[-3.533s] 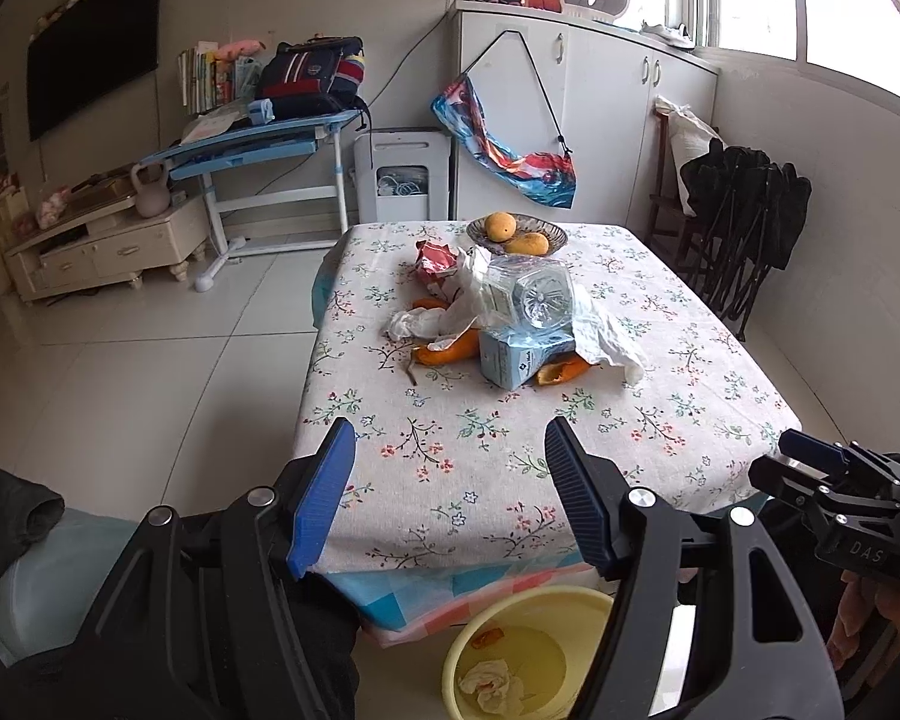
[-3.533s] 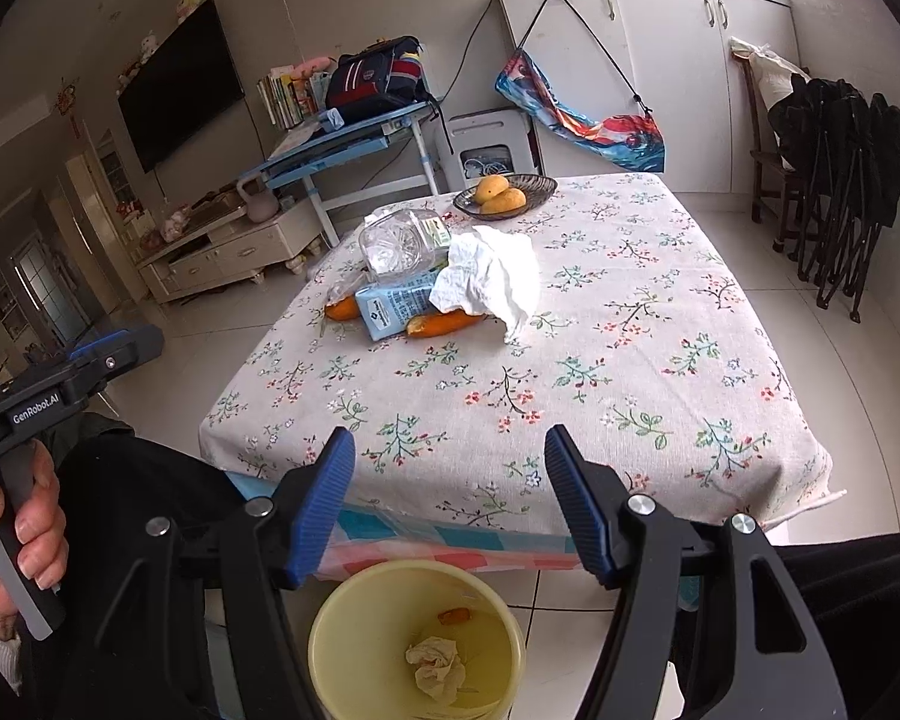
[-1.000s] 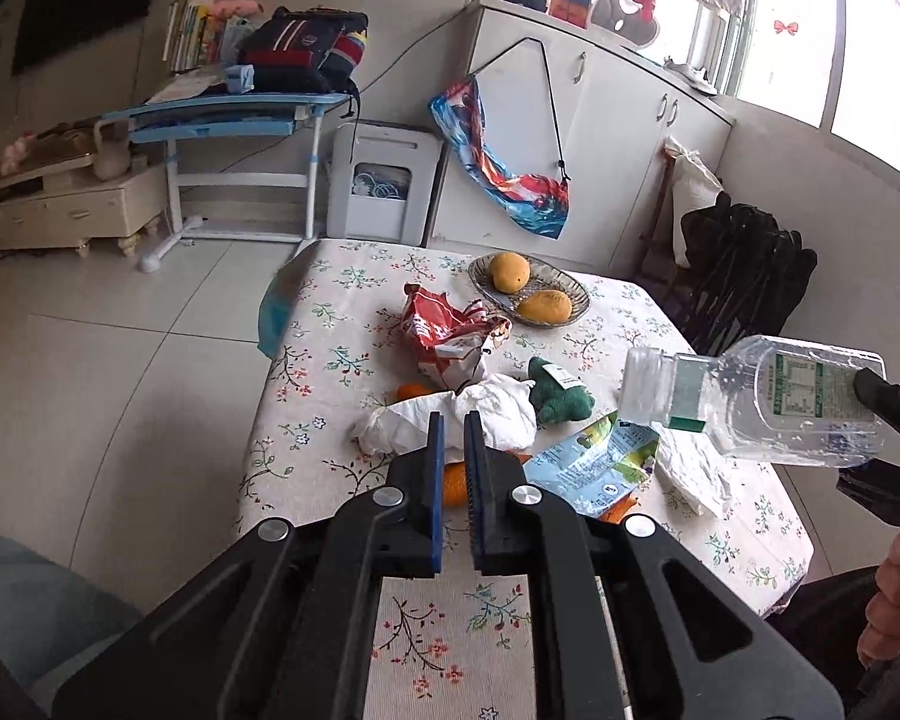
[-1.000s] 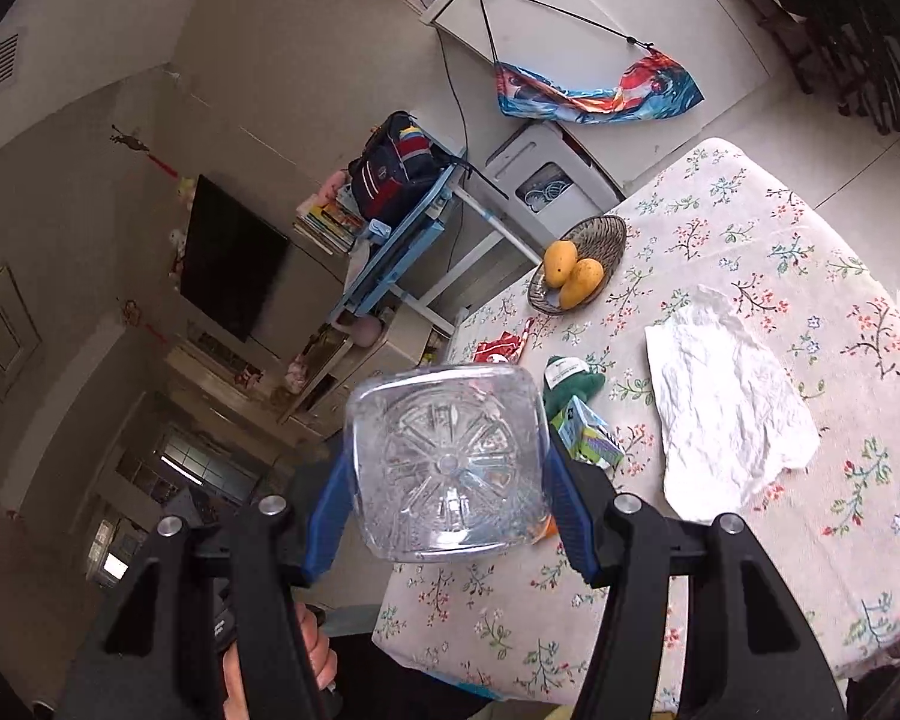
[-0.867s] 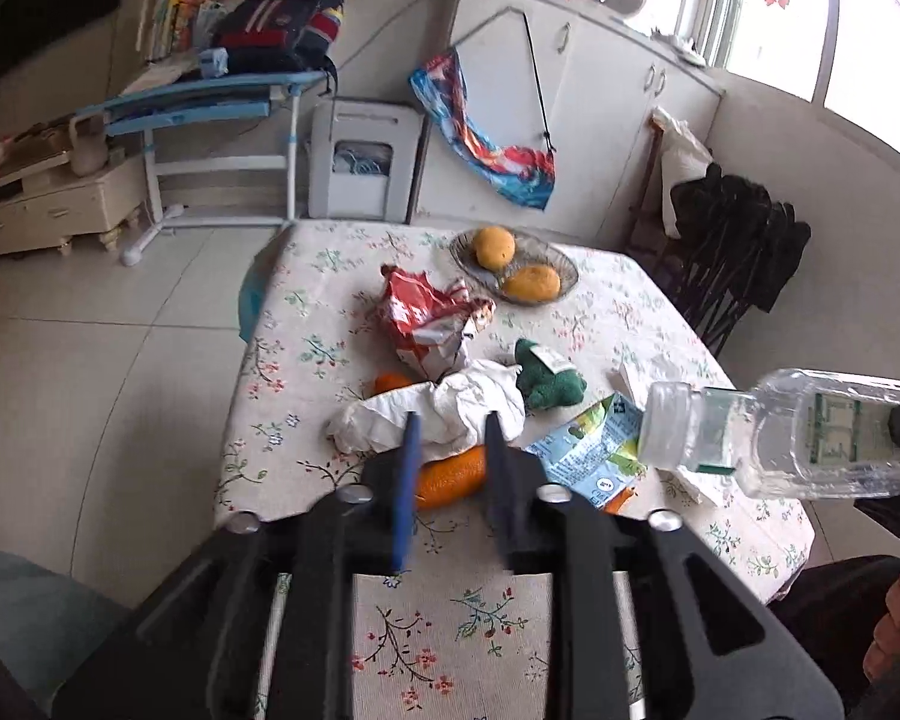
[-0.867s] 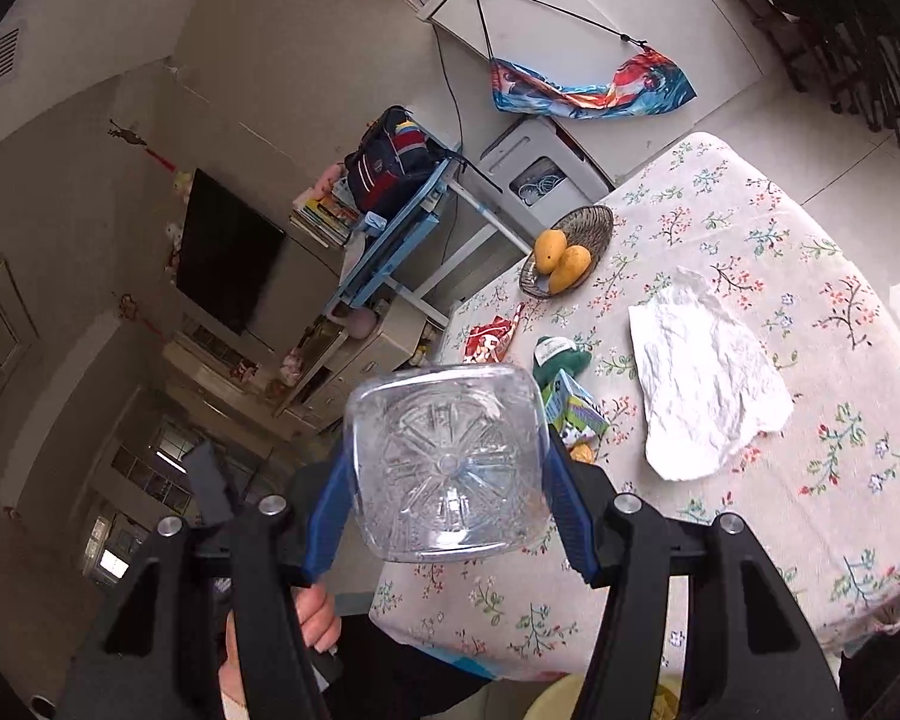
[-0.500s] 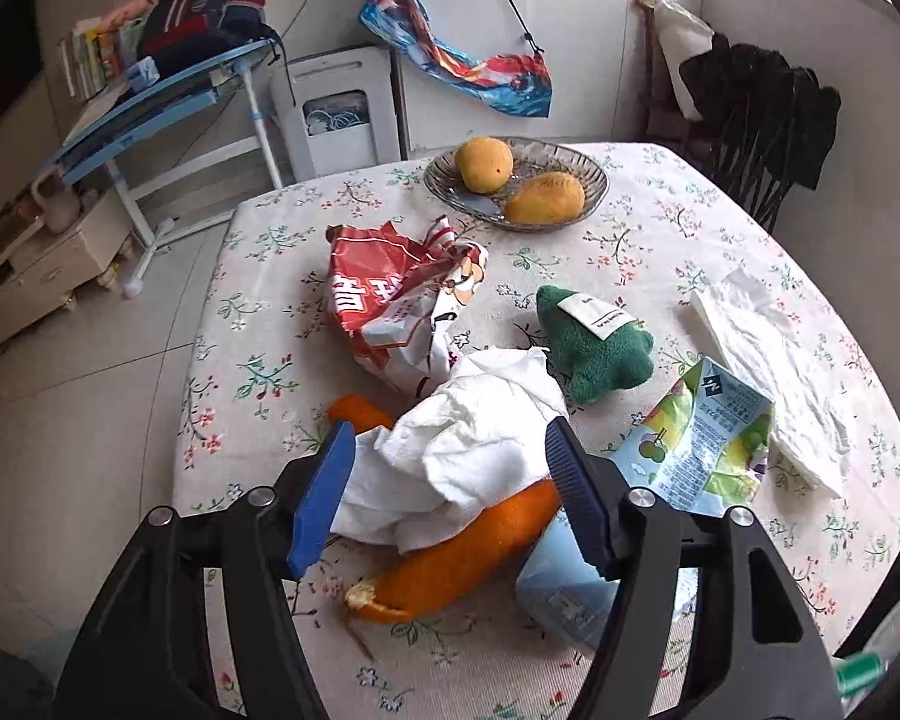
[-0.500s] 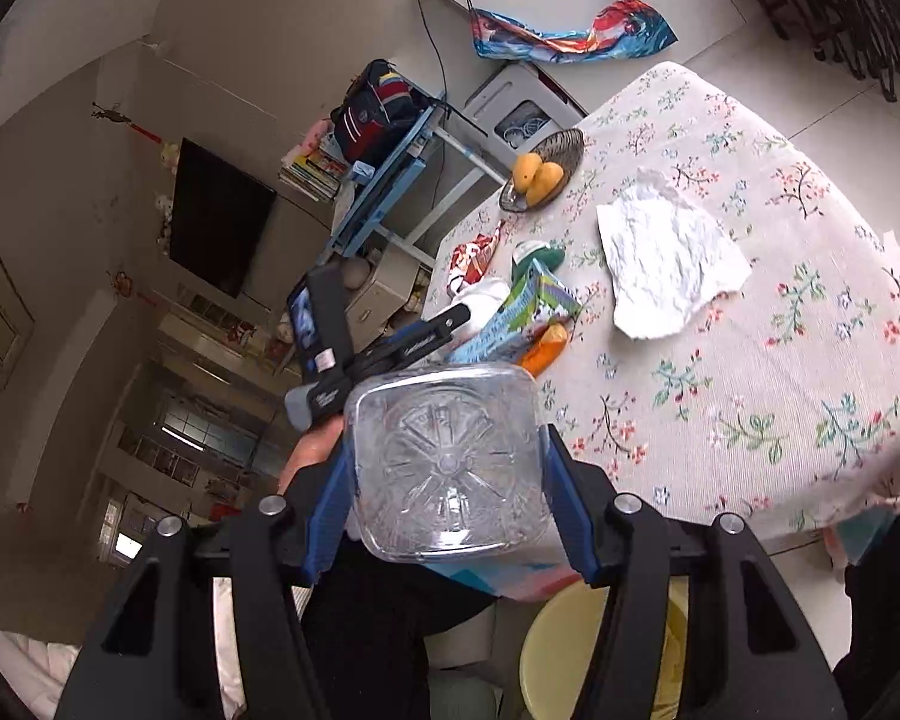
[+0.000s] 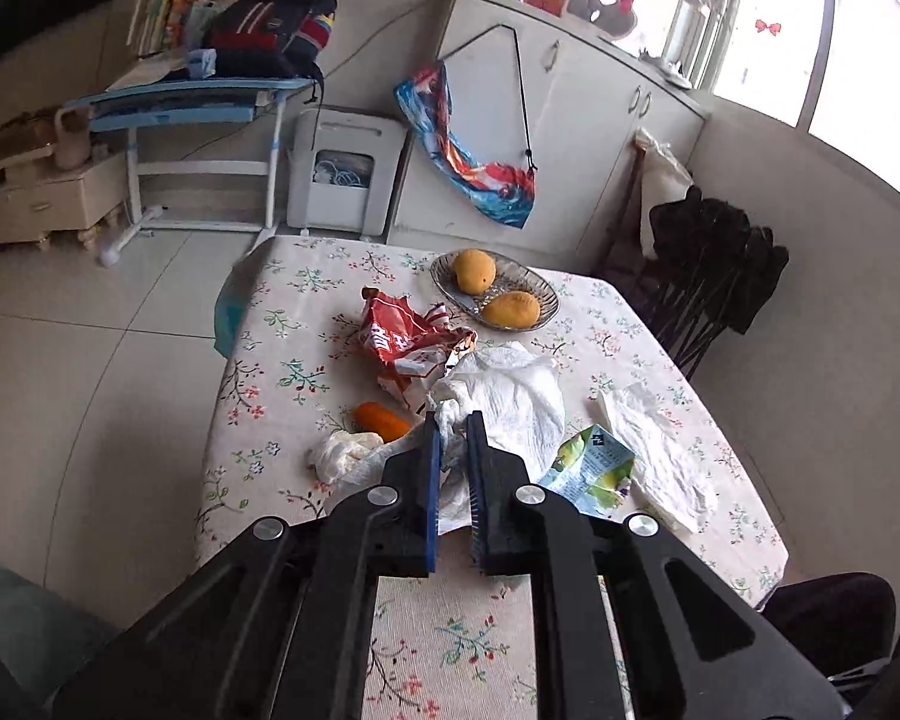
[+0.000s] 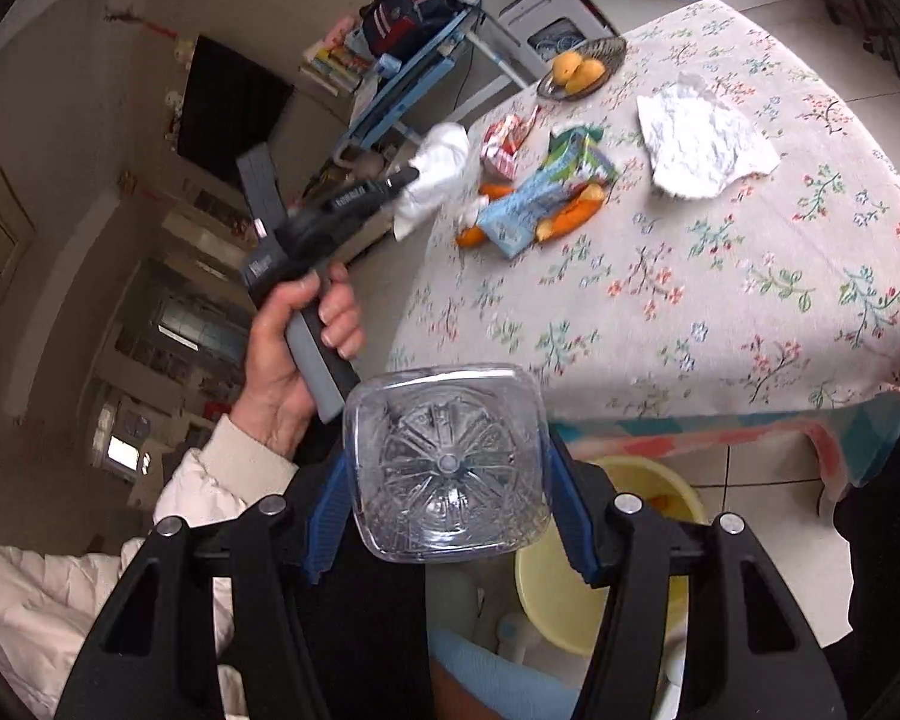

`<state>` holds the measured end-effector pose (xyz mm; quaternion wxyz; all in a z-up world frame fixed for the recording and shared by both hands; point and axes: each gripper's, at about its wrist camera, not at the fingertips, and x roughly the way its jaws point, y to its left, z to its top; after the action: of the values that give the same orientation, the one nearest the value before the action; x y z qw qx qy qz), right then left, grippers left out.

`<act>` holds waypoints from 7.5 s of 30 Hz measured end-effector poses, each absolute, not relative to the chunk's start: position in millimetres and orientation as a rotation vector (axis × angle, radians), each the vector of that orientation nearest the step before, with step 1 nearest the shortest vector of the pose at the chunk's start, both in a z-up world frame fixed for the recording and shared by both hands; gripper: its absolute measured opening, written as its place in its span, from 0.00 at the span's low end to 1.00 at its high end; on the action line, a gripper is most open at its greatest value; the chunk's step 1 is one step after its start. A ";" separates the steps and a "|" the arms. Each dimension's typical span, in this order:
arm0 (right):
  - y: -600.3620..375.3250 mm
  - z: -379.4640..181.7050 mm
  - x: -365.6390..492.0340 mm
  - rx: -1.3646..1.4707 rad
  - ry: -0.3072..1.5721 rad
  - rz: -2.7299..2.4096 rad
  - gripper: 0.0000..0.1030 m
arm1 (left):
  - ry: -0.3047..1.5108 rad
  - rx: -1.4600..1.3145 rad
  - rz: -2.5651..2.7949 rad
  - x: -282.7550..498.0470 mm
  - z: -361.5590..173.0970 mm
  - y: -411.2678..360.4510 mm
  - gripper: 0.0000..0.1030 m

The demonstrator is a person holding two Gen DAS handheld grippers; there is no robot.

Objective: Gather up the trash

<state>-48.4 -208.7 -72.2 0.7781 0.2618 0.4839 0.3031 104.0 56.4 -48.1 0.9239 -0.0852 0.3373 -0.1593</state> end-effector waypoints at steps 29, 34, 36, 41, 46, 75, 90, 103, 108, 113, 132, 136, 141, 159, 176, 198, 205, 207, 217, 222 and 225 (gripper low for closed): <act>-182.1 -124.3 -69.7 0.386 0.918 0.424 0.70 | 0.579 -0.019 -0.286 -63.4 -7.3 36.8 0.09; -208.8 -106.8 -74.7 0.446 0.794 0.320 0.72 | 0.574 0.015 -0.309 -79.9 -0.2 26.5 0.09; -217.1 -102.0 -74.9 0.465 0.768 0.289 0.72 | 0.581 0.025 -0.320 -87.6 0.5 22.5 0.09; -232.4 -93.0 -77.8 0.498 0.724 0.255 0.72 | 0.625 0.049 -0.354 -105.5 -6.6 13.4 0.09; -237.3 -90.3 -84.0 0.510 0.694 0.233 0.72 | 0.709 0.085 -0.402 -120.6 -27.0 -2.3 0.09; -251.3 -93.4 -91.6 0.527 0.665 0.201 0.73 | 0.769 0.304 -0.379 -153.3 -61.3 -37.3 0.57; -245.1 -90.7 -94.2 0.491 0.662 0.202 0.73 | 0.649 0.266 -0.246 -151.5 -38.6 -21.7 0.68; -237.9 -89.5 -93.6 0.458 0.667 0.202 0.73 | 0.613 0.232 -0.174 -148.4 -31.9 -9.1 0.71; -236.4 -89.9 -93.1 0.452 0.671 0.202 0.73 | 0.607 0.222 -0.154 -146.6 -30.0 -5.1 0.73; -234.8 -90.5 -92.9 0.447 0.674 0.202 0.73 | 0.603 0.220 -0.144 -145.2 -29.6 -5.2 0.75; -229.7 -79.3 -76.9 0.395 0.662 0.206 0.73 | 0.582 0.182 -0.101 -128.7 -25.4 14.2 0.78; -232.2 -68.4 -55.5 0.379 0.647 0.196 0.73 | 0.566 0.154 -0.115 -113.6 -22.7 22.1 0.79; -236.1 -62.0 -20.0 0.327 0.665 0.180 0.73 | 0.546 0.158 -0.194 -86.0 -22.0 17.4 0.81; -266.3 -104.9 108.4 0.194 0.900 0.073 0.82 | 0.700 0.400 -0.522 106.0 -76.1 -54.1 0.82; -251.2 -128.1 138.6 0.050 0.987 0.074 0.76 | 0.936 0.390 -0.675 163.3 -118.2 -79.7 0.42; -244.7 -116.4 139.1 0.049 0.888 0.050 0.90 | 0.846 0.044 -0.525 165.7 -70.6 -16.0 0.41; -247.1 -132.4 162.1 0.016 0.957 0.017 0.73 | 0.820 0.038 -0.513 164.0 -65.2 -15.9 0.41; -248.1 -129.8 161.6 0.008 0.943 0.026 0.52 | 0.811 0.039 -0.513 162.7 -63.2 -17.5 0.41; -244.0 -104.6 131.4 0.165 0.856 0.196 0.03 | 0.748 -0.055 -0.473 140.5 -51.1 0.4 0.41; -235.2 -78.8 104.1 0.216 0.775 0.287 0.03 | 0.701 -0.069 -0.426 111.6 -45.9 10.9 0.41; -224.7 -71.9 85.6 0.240 0.742 0.346 0.03 | 0.681 -0.064 -0.399 91.3 -45.5 15.3 0.41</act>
<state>85.6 -224.7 -71.9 0.9104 0.1163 0.3598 0.1677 91.3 15.3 -45.5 0.9227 -0.0312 0.3316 -0.1942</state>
